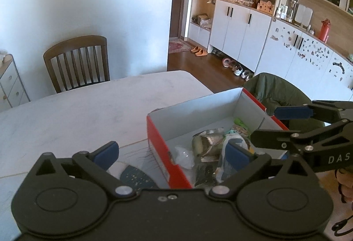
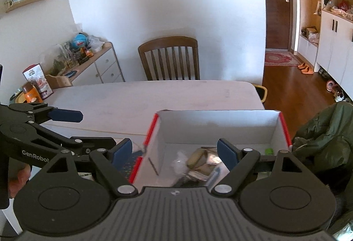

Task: Organize objects
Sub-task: 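Withdraw both tools from the shoebox back toward the mat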

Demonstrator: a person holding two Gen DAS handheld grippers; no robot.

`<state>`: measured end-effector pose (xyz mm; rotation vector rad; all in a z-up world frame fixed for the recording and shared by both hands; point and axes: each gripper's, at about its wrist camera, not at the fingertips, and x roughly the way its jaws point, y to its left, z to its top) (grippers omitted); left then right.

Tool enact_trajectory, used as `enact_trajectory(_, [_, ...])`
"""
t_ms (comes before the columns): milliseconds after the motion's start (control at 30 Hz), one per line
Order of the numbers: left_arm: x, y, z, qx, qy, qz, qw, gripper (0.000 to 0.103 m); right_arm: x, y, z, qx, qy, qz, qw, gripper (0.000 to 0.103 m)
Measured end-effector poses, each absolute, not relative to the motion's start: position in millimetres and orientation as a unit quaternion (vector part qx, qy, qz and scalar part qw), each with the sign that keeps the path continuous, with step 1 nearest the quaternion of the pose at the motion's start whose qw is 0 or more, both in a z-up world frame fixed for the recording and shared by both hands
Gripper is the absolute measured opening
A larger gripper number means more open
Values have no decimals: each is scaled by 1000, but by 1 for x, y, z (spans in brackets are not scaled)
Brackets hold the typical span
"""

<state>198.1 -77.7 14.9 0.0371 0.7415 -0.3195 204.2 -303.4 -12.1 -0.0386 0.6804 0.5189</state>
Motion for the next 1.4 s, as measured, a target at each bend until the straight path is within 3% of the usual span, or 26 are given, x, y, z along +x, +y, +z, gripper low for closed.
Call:
enact_trajectory(833, [173, 50, -5, -25, 354, -75, 932, 102, 191, -182, -27, -37, 349, 278, 894, 84])
enact_trajectory(1400, [164, 91, -73, -21, 412, -71, 908, 102, 238, -102, -88, -66, 423, 278, 860, 84])
